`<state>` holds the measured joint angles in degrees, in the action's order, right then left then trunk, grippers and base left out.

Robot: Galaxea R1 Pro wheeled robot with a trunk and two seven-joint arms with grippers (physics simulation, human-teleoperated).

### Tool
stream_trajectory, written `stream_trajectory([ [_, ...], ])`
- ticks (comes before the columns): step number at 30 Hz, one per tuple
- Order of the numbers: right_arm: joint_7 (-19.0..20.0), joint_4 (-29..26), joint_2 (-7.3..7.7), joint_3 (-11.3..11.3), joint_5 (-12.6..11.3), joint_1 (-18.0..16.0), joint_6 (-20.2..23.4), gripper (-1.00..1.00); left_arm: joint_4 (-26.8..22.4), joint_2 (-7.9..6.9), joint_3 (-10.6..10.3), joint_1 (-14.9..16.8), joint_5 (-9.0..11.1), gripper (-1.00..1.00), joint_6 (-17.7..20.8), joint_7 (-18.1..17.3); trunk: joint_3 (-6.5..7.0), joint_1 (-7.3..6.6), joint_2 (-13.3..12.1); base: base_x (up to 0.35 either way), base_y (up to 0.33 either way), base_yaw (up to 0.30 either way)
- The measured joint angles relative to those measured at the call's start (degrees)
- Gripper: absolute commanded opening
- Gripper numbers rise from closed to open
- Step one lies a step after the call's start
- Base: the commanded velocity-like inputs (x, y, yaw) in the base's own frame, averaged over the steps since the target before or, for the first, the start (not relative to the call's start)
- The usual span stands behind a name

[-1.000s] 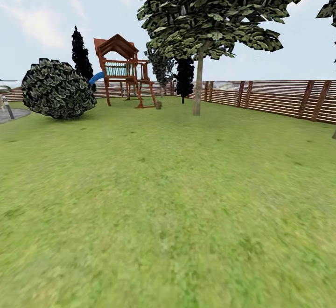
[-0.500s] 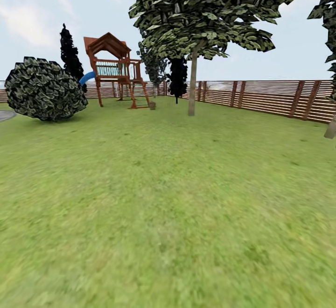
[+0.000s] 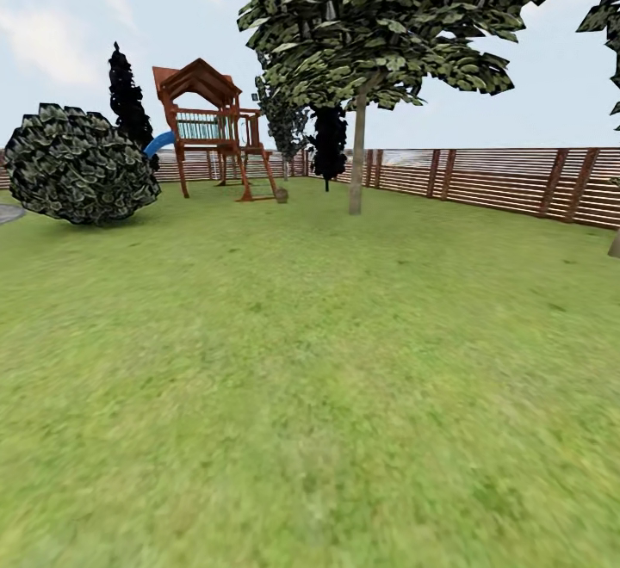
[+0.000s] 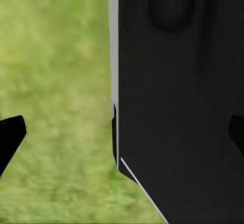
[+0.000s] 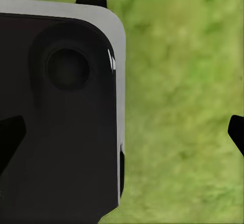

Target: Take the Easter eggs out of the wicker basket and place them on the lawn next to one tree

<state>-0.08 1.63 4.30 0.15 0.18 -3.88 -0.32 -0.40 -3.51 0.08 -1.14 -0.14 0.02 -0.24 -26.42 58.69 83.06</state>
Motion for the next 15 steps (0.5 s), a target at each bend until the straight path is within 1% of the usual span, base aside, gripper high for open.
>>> stream_trajectory([
  [15, 0.0, -0.02, 0.0, -0.02, 0.04, 0.0, 0.0, 1.0, 0.0, 0.0, 0.0, 0.0, 0.0, 1.0, 0.01, 0.0, 0.0, 0.0, 0.0, 0.308, 0.127, 0.0],
])
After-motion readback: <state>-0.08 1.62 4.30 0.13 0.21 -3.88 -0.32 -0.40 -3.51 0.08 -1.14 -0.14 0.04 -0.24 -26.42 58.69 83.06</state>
